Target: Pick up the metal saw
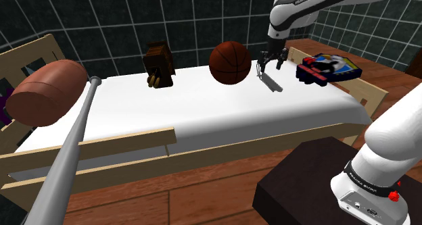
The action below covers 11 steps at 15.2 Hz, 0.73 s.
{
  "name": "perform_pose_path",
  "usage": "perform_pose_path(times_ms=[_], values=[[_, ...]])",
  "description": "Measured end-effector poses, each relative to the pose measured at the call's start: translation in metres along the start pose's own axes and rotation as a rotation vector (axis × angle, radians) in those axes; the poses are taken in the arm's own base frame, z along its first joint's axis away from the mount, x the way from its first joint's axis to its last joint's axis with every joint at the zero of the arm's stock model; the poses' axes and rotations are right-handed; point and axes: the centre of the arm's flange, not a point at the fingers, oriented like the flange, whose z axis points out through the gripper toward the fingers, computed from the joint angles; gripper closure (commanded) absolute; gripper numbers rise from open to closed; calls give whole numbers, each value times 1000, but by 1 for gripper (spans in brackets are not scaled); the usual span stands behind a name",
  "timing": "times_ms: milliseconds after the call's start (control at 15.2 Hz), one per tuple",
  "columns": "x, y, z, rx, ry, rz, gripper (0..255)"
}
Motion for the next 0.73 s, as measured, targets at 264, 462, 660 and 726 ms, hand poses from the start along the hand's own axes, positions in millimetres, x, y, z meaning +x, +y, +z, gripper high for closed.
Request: perform_pose_path(times_ms=[264,462,660,726], values=[[37,24,30,-13,-11,92,0],[48,35,45,-19,-16,134,0],[52,37,61,-20,-16,139,0],[51,37,66,-20,-16,139,0]])
